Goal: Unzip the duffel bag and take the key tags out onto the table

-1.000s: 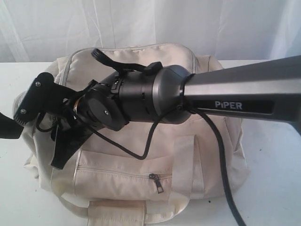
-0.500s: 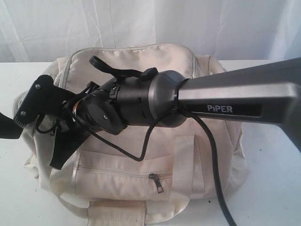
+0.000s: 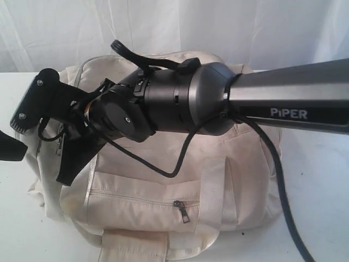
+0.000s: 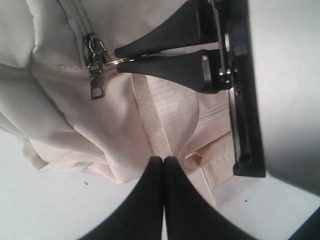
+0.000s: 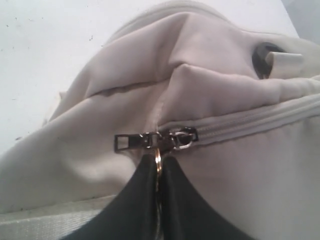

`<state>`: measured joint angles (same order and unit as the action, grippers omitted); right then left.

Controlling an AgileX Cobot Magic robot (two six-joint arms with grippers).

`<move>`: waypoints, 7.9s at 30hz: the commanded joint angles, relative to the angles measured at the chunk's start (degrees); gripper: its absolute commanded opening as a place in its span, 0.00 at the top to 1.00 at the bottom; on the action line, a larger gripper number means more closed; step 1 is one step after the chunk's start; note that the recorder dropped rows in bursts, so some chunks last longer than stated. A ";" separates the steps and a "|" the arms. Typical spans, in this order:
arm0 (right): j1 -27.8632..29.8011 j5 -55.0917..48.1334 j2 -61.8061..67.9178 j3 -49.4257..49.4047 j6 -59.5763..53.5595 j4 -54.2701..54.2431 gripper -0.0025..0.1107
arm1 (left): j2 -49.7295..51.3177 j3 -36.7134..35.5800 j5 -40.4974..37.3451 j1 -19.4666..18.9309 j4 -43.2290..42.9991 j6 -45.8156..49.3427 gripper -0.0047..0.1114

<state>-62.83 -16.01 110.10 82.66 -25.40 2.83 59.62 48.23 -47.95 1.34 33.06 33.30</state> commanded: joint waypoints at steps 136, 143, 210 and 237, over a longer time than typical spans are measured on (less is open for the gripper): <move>13.97 -5.31 14.41 29.50 5.07 4.44 0.98 | 0.44 -7.20 20.22 0.13 25.82 31.92 0.62; 14.81 -8.01 14.41 29.50 3.56 -0.45 0.98 | 12.74 -6.88 19.99 1.31 66.83 78.00 0.38; 14.93 -24.94 8.80 29.89 -4.76 -10.37 0.98 | 6.60 -9.02 13.55 8.89 21.53 11.77 0.95; 14.93 -32.54 9.79 36.17 -17.99 -18.85 0.98 | 21.56 -5.48 55.99 23.02 18.13 15.22 0.32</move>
<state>-48.19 -45.19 119.78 116.63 -40.37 -14.06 77.89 42.76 1.32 22.79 49.90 48.42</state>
